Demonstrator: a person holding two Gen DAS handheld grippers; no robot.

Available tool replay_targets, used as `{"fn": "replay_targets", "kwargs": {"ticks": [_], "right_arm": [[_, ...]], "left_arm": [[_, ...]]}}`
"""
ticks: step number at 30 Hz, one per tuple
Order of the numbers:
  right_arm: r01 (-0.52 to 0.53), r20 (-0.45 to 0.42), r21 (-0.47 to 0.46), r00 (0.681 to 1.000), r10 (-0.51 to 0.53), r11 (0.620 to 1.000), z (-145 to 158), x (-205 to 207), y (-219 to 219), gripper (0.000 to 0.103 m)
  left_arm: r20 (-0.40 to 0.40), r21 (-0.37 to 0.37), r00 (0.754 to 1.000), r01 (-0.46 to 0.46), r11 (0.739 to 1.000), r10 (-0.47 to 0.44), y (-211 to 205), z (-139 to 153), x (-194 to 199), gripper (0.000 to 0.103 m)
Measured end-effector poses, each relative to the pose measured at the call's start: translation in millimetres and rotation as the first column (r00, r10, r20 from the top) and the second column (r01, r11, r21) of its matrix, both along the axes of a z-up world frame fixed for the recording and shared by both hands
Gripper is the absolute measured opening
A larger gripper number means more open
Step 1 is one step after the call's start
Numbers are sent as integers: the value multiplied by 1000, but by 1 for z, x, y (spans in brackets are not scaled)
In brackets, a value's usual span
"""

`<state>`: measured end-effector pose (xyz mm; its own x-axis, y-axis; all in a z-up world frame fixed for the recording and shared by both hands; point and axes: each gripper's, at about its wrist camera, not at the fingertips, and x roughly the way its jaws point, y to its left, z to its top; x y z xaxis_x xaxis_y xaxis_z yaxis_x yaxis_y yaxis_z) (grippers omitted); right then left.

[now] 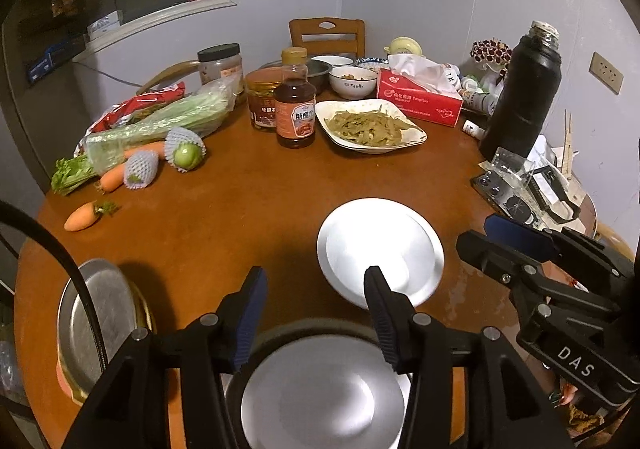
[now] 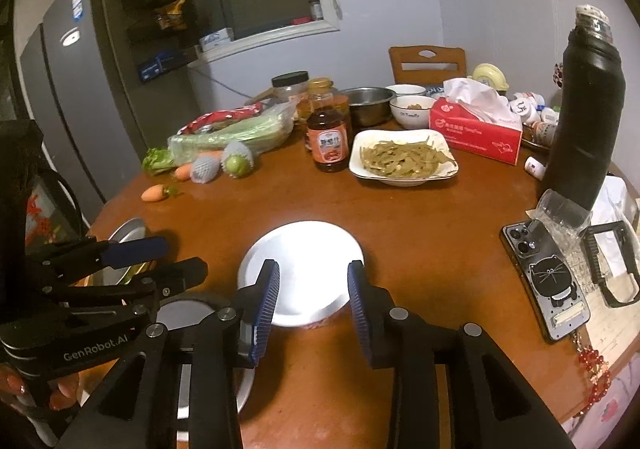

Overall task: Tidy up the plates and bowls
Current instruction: 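Move the left gripper to the red-printed white bowl and grasp its rim, then lift the white bowl with the left gripper toward the steel bowl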

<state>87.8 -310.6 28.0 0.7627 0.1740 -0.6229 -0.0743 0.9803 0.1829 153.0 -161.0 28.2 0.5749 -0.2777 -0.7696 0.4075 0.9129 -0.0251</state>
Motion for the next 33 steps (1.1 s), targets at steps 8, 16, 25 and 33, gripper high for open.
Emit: {"fn": "replay_targets", "kwargs": {"ticks": [8, 16, 25, 33], "right_arm": [[32, -60, 6, 998, -31, 999, -19, 28, -11, 43], [44, -130, 6, 991, -43, 999, -41, 47, -16, 43], [38, -177, 9, 984, -36, 999, -57, 56, -14, 43], [14, -186, 6, 982, -12, 1000, -62, 60, -10, 43]], "left_arm": [[-49, 5, 999, 5, 1000, -5, -10, -16, 29, 52], [-95, 2, 995, 16, 1000, -16, -17, -31, 46, 52], [-136, 13, 991, 11, 1000, -9, -21, -45, 60, 52], [-162, 27, 987, 12, 1000, -7, -25, -54, 64, 52]]}}
